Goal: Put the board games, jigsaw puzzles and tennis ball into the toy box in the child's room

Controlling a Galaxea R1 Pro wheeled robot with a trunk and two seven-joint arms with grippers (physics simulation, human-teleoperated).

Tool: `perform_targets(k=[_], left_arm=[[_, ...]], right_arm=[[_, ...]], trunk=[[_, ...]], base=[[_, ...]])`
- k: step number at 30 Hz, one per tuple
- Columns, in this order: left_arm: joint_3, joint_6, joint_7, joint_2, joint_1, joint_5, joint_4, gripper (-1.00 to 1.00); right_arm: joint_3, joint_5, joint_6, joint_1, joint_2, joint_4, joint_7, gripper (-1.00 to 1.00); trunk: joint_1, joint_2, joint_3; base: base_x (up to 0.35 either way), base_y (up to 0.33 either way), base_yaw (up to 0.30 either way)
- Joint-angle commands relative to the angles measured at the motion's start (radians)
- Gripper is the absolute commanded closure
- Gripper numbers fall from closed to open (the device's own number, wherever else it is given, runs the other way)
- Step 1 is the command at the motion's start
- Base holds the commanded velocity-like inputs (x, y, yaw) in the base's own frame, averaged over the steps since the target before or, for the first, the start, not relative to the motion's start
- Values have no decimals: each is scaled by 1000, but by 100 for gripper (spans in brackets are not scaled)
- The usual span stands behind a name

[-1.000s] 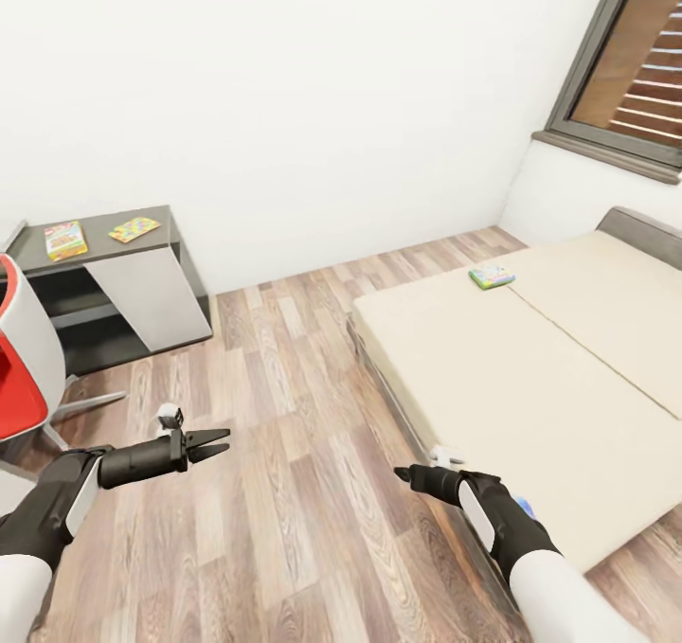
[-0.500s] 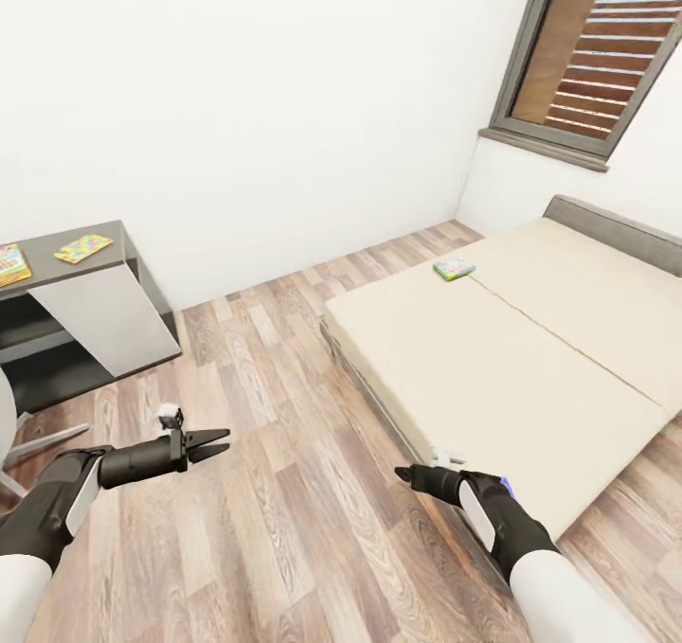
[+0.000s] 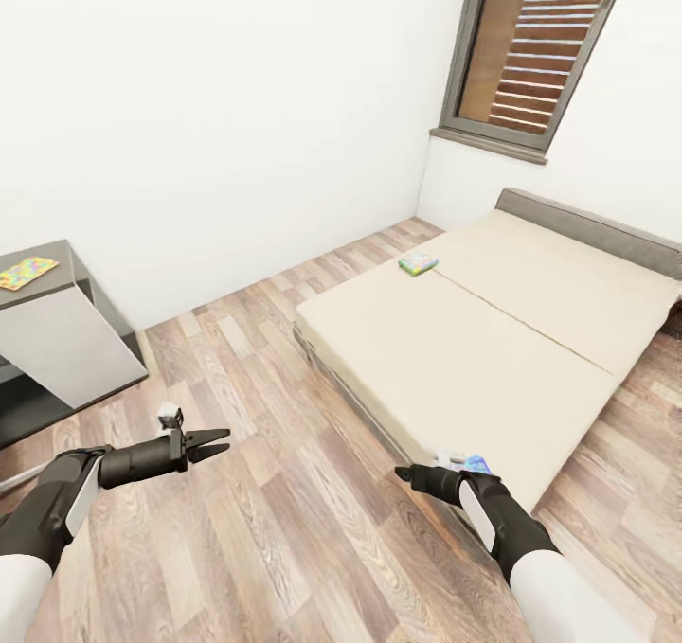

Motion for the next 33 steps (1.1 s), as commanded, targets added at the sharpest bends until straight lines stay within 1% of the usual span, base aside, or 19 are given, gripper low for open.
perform_targets(k=[1,14,22,33], left_arm=[[0,10,-2,0,0,2,0,-100],[0,11,-2,0,0,2,0,-100],[0,11,-2,0,0,2,0,-100],[0,10,-2,0,0,2,0,-100]], right_arm=[[-4,-5,7,-1,1,-1,2,-100],[-4,-5,-1,-1,0,-1,2,-100],[-5,-5,-8,-1,1,-1,1,-100],[-6,-5,-10,-1,0,-1,1,-100]], trunk=[[1,-2,-1],[1,-2,10],[1,-2,19],[1,-2,31]], base=[[0,19,-277],[0,7,-261],[0,151,-245],[0,24,-234]])
